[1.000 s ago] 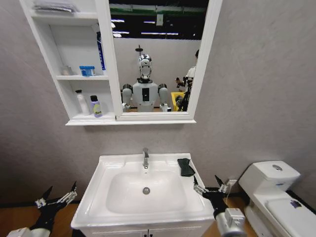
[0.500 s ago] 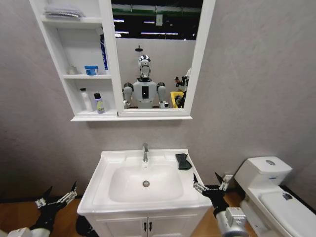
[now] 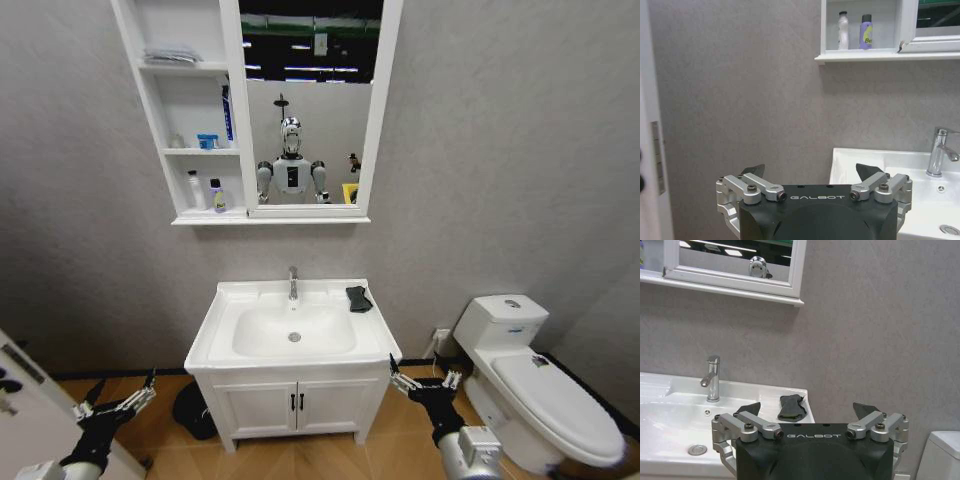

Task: Move facial cleanser and shampoo from washbasin to cabinet, then wipe washbasin with towel.

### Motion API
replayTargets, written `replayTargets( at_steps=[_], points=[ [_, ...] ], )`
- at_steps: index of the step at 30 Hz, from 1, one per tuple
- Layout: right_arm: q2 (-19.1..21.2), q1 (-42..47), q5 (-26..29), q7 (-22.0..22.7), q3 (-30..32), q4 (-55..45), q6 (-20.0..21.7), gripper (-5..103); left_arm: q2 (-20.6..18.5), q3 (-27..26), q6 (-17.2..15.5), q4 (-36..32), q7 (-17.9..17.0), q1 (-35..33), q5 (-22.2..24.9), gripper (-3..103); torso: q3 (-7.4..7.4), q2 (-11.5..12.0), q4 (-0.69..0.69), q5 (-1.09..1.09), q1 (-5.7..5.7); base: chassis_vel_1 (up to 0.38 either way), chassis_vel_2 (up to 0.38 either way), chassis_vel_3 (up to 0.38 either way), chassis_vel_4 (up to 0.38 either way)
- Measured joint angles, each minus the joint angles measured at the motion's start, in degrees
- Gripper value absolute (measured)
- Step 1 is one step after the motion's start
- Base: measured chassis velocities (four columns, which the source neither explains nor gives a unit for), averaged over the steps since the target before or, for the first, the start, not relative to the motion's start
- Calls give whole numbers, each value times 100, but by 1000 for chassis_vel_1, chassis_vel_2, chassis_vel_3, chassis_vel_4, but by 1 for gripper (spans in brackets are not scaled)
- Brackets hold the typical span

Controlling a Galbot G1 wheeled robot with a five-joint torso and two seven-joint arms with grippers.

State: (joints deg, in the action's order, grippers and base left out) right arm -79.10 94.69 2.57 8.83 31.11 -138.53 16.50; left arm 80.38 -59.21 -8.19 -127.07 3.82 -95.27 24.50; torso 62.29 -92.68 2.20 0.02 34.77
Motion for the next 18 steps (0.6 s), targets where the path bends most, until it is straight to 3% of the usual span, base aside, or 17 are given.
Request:
replayTargets(
  at_steps=[15, 18],
  points=[
    [34, -23, -50, -162, -111, 159, -39, 100, 0, 0, 1, 0, 0, 0, 0, 100, 1, 1, 0, 0, 2, 361, -357, -348, 355],
    [26, 20, -91, -364, -105, 220, -120, 100, 1, 0, 1, 0, 0, 0, 0, 100, -1, -1, 0, 0, -2, 340, -336, -353, 347]
  ],
)
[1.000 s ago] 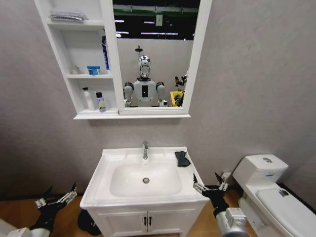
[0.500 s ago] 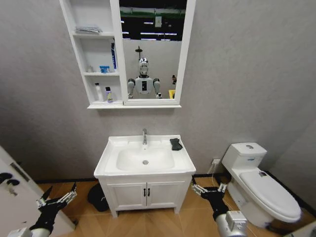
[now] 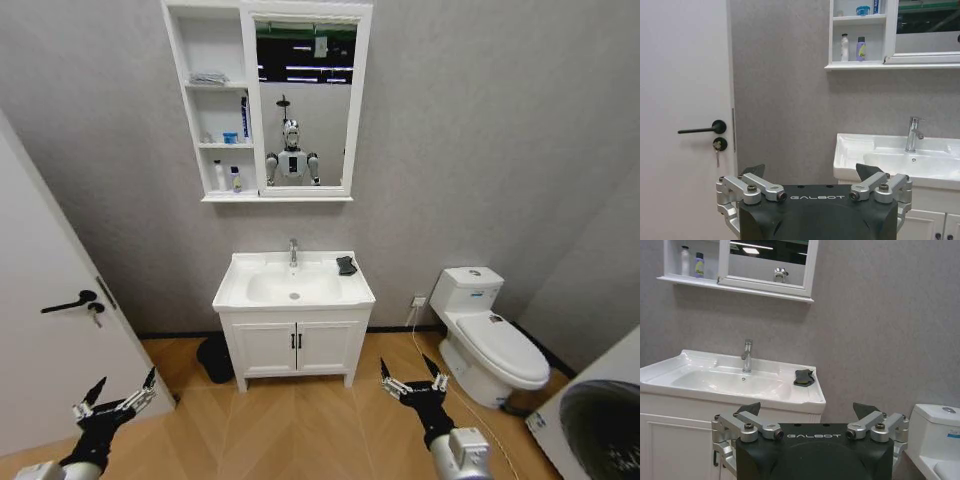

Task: Move facial cleanser and shampoo from washbasin to cabinet, then wipe washbasin with towel.

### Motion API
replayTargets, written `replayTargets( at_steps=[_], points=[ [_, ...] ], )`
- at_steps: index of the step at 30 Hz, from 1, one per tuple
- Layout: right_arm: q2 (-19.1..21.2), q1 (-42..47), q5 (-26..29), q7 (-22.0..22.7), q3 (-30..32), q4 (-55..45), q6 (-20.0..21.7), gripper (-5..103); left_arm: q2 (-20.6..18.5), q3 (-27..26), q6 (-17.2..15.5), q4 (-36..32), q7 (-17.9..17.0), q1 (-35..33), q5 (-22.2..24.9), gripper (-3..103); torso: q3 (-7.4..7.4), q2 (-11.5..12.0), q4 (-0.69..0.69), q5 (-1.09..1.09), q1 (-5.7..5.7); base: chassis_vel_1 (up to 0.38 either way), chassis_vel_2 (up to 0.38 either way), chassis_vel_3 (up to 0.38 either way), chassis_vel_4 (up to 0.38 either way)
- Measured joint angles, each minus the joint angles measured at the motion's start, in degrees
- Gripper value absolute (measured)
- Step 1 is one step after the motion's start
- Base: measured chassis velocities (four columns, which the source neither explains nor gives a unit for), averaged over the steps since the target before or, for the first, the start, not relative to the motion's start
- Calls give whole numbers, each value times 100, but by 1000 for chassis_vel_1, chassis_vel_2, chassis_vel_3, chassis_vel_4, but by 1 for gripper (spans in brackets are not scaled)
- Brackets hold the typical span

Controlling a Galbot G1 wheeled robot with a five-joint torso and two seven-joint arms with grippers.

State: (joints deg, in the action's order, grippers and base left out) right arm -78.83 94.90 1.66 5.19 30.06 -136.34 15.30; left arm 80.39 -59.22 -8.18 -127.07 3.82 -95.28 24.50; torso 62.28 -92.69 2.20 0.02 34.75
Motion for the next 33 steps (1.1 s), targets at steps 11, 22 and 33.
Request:
replayTargets(
  at_steps=[11, 22, 33],
  points=[
    [7, 6, -237, -511, 167, 88, -305, 100, 0, -2, 0, 1, -2, -2, 0, 100, -2, -3, -1, -3, -5, 271, -215, -280, 271],
    [7, -7, -240, -507, 172, 90, -306, 100, 0, 1, -1, 0, 0, 1, 0, 100, 3, 4, -1, 0, 10, -53, 10, 24, -17],
    [6, -4, -239, -493, 171, 90, -302, 100, 0, 0, -1, 0, 0, 0, 0, 100, 0, 1, 0, -2, 0, 16, -1, -19, -7]
  ],
)
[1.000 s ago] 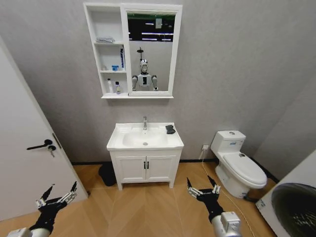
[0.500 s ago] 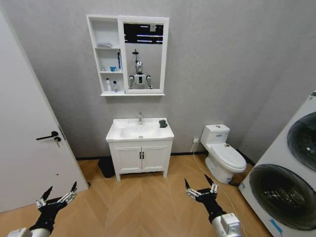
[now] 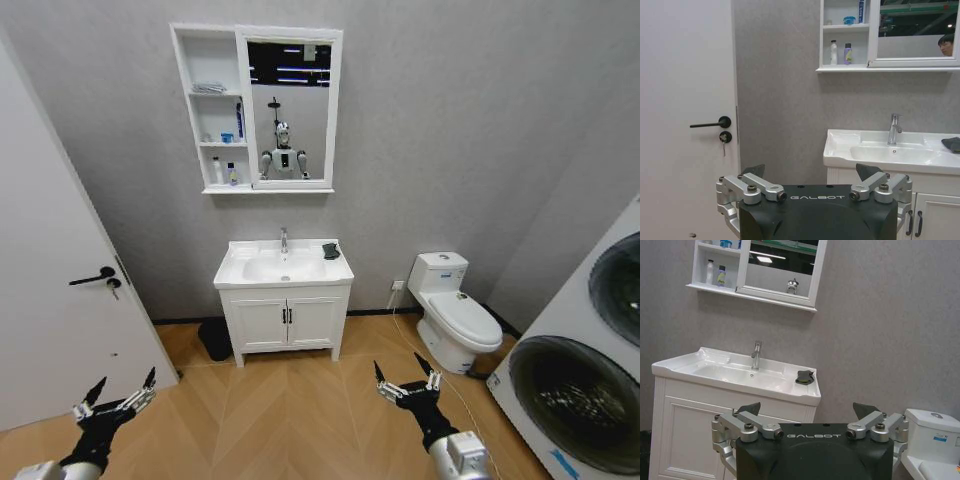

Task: Move facial cleanser and shampoo from washbasin to cabinet, then wipe washbasin with towel.

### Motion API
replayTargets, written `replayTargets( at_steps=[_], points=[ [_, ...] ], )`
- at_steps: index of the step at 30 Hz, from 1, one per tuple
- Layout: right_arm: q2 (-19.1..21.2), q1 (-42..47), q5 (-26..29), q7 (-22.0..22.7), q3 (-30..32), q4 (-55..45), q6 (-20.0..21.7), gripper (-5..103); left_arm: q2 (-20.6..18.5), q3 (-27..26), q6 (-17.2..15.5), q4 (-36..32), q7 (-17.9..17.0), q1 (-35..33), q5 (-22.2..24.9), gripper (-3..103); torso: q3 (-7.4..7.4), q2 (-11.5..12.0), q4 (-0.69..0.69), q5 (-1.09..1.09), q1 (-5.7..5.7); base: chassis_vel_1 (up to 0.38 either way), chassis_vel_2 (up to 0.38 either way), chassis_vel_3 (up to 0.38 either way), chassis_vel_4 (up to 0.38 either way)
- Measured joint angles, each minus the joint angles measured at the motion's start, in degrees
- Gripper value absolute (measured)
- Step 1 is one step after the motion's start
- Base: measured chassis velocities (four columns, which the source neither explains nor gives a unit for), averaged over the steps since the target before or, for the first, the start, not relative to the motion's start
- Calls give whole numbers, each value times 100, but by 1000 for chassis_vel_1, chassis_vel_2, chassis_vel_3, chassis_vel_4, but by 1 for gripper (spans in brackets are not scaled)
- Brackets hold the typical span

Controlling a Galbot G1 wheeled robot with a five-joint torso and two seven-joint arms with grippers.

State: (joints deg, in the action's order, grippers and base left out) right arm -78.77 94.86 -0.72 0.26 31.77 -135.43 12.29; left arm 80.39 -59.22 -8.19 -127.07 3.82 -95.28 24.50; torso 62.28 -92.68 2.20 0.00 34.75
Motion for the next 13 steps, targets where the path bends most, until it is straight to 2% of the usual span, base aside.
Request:
replayTargets(
  at_steps=[13],
  points=[
    [0, 0, 3, 6, -1, -2, 5, 100, 0, 0, 0, 0, 0, 0, 0, 100, 0, 0, 0, 0, 2, 0, 0, 0, 0]
  ],
)
